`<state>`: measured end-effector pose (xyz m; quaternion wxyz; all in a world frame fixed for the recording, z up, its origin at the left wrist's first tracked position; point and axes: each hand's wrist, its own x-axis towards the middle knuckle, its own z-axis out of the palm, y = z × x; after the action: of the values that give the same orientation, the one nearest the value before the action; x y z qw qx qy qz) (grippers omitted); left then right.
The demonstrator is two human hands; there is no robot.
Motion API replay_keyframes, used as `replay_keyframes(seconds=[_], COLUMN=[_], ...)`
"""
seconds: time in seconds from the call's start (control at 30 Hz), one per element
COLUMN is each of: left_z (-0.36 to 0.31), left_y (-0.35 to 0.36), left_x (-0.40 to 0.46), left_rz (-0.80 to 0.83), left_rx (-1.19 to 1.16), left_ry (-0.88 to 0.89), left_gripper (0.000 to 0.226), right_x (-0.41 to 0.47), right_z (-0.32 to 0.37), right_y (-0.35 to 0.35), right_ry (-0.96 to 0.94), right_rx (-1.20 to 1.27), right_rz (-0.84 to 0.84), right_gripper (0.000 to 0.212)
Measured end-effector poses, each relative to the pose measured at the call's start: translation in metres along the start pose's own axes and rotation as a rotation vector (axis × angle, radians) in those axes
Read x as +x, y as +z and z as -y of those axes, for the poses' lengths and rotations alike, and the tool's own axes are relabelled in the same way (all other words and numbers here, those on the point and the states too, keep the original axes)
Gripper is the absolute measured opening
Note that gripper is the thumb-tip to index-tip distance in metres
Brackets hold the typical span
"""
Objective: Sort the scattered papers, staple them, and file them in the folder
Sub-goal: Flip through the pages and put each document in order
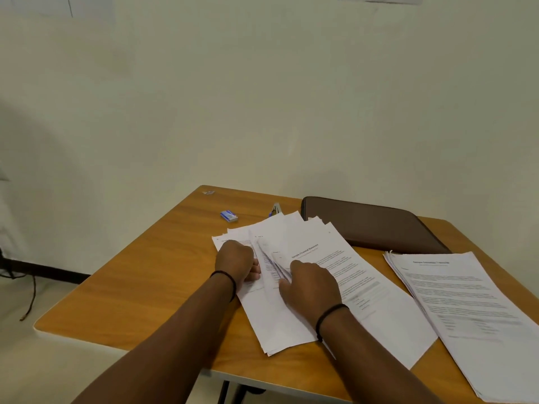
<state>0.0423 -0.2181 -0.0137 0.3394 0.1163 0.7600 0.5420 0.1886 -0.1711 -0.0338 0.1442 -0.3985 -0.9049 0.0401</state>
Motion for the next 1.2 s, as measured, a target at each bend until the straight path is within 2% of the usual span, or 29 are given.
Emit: replay_keyframes(seconds=[0.07, 0.17, 0.2, 0.27, 0.33, 0.4, 0.47, 0.6, 0.7, 0.83, 1.0, 1.1, 1.2], left_z=[0.003, 0.009, 0.010, 0.014, 0.019, 0.024, 0.024, 0.015, 0.006, 0.007, 0.012, 0.013, 0.005], left_y=[-0.001, 0.000, -0.001, -0.008, -0.021, -0.035, -0.042, -0.028, -0.011, 0.001, 0.004, -0.004, -0.027], left_x=[0.001, 0.005, 0.008, 0.015, 0.019, 0.027, 0.032, 0.027, 0.023, 0.024, 0.029, 0.022, 0.013], left_rz=[0.000, -0.005, -0.046, -0.229, -0.417, -0.517, -0.494, -0.311, -0.147, 0.022, -0.039, -0.108, -0.183], left_rx=[0.040, 0.123, 0.198, 0.452, 0.544, 0.473, 0.395, 0.159, -0.077, -0.194, -0.102, -0.023, 0.016], left_ry=[0.046, 0.128, 0.181, 0.310, 0.384, 0.362, 0.293, 0.213, 0.176, 0.044, 0.074, 0.173, 0.273], left_gripper=[0.027, 0.025, 0.024, 0.019, 0.016, 0.025, 0.034, 0.042, 0.035, 0.039, 0.035, 0.018, 0.012], right_x=[0.000, -0.002, -0.003, -0.002, -0.001, 0.000, 0.001, 0.004, 0.008, 0.006, 0.002, -0.001, 0.002], right_z=[0.005, 0.010, 0.010, 0.010, 0.009, 0.006, 0.002, 0.003, 0.005, -0.005, -0.017, -0.016, -0.012], right_y=[0.000, -0.003, -0.004, -0.005, -0.005, -0.007, -0.011, -0.012, -0.010, -0.011, -0.010, -0.017, -0.022], right_ry=[0.003, 0.015, 0.020, 0.027, 0.012, -0.028, -0.063, -0.030, 0.040, 0.109, 0.074, -0.005, -0.041], right_rx=[-0.022, -0.027, -0.031, -0.029, -0.005, 0.029, 0.043, 0.090, 0.176, 0.285, 0.247, 0.127, 0.011], right_rz=[-0.014, -0.035, -0.043, -0.056, -0.080, -0.085, -0.088, -0.120, -0.153, -0.194, -0.213, -0.202, -0.159], right_gripper=[0.026, 0.024, 0.025, 0.025, 0.036, 0.063, 0.069, 0.036, 0.029, 0.026, 0.025, 0.026, 0.026])
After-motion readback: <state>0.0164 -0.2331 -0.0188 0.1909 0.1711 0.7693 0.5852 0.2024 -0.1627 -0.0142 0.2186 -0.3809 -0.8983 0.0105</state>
